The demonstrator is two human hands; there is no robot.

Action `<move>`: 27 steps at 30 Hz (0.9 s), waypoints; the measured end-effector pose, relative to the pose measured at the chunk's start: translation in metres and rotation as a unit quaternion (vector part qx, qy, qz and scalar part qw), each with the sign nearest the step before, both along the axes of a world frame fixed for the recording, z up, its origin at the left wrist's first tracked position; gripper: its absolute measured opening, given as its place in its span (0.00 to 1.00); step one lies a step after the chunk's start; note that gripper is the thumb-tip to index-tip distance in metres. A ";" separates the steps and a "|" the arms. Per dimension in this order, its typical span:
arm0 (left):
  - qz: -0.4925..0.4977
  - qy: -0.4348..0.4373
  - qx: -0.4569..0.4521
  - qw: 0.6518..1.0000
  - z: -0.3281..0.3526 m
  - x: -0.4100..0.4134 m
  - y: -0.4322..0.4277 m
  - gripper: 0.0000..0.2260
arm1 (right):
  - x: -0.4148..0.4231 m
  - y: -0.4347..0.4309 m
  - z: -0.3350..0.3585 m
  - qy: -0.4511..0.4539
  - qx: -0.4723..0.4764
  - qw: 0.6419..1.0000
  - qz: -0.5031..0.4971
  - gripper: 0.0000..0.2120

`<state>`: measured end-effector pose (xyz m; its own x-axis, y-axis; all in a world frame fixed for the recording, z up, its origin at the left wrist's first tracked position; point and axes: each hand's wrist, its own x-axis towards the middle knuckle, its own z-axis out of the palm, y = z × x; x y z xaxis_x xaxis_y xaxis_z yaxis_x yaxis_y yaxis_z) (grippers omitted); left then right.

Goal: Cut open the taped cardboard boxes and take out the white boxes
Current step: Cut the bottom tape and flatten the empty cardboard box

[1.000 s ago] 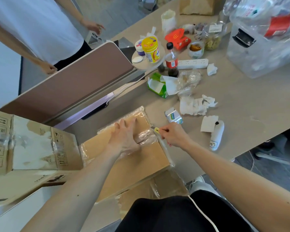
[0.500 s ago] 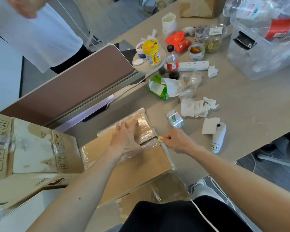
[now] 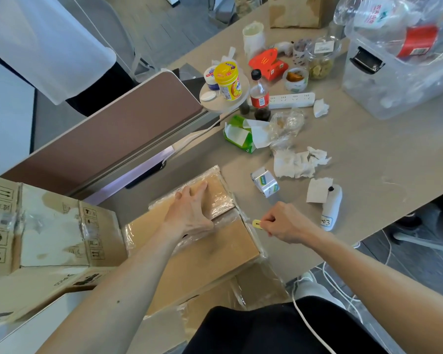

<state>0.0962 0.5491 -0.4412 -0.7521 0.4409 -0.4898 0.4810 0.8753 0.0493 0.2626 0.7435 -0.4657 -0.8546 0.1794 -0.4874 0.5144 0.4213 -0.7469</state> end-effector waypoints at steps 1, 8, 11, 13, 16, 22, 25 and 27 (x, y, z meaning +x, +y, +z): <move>-0.007 0.003 -0.001 1.000 0.001 0.002 0.001 0.48 | -0.001 0.003 0.001 0.006 0.004 1.000 -0.022 0.18; 0.059 -0.079 0.123 0.987 0.001 -0.001 -0.021 0.41 | -0.010 -0.007 0.012 0.045 -0.115 0.986 -0.109 0.13; 0.136 -0.054 0.249 0.957 -0.001 0.016 -0.032 0.24 | -0.023 -0.018 0.014 0.072 -0.174 0.977 -0.097 0.07; 0.223 -0.050 0.339 0.913 0.001 0.038 -0.029 0.12 | -0.030 -0.024 0.018 0.107 -0.228 0.962 -0.109 0.12; 0.328 -0.114 0.458 0.819 0.007 0.068 -0.028 0.06 | -0.048 -0.045 0.024 0.118 -0.292 0.944 -0.098 0.14; 0.370 -0.169 0.562 0.720 0.012 0.105 -0.057 0.09 | -0.066 -0.110 0.032 0.060 -0.370 0.927 -0.011 0.12; 0.415 -0.135 0.595 0.675 0.011 0.113 -0.081 0.13 | -0.069 -0.141 0.031 0.047 -0.371 0.927 0.026 0.10; 0.432 -0.126 0.607 0.655 0.011 0.113 -0.097 0.14 | -0.070 -0.158 0.032 0.044 -0.345 0.937 0.045 0.10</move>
